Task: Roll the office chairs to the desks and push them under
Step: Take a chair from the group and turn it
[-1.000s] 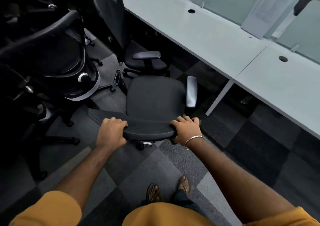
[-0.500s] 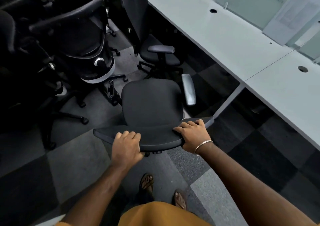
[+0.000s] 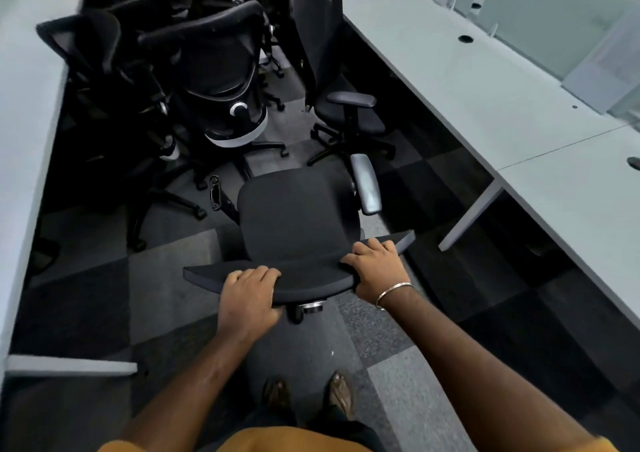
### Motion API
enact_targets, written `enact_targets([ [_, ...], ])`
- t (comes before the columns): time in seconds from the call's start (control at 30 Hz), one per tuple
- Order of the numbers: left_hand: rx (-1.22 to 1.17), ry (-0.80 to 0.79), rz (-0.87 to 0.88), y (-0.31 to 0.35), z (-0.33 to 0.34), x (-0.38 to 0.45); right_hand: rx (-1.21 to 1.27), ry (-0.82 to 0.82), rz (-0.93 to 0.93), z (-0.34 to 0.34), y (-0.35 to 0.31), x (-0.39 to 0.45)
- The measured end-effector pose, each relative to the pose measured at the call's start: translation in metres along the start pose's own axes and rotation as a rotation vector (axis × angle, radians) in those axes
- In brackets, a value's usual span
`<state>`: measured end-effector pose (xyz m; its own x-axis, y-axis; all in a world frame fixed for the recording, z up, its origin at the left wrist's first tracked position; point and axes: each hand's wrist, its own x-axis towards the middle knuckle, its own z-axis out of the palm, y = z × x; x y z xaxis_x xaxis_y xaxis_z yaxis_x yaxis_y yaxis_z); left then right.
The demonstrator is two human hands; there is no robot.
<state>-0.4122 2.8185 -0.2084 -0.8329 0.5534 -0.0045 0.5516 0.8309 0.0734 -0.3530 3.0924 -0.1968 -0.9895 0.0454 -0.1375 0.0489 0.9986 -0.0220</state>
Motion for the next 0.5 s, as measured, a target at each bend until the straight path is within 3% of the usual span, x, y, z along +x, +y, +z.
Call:
enact_targets([
  [0.3,-0.013,-0.038,0.001,0.01,-0.005,-0.089,0.001,0.046,0.036,0.015,-0.038,-0.082],
  [0.5,0.038,-0.107,-0.06,0.009,-0.01,-0.151,0.008,-0.041,0.068,0.017,-0.083,-0.139],
])
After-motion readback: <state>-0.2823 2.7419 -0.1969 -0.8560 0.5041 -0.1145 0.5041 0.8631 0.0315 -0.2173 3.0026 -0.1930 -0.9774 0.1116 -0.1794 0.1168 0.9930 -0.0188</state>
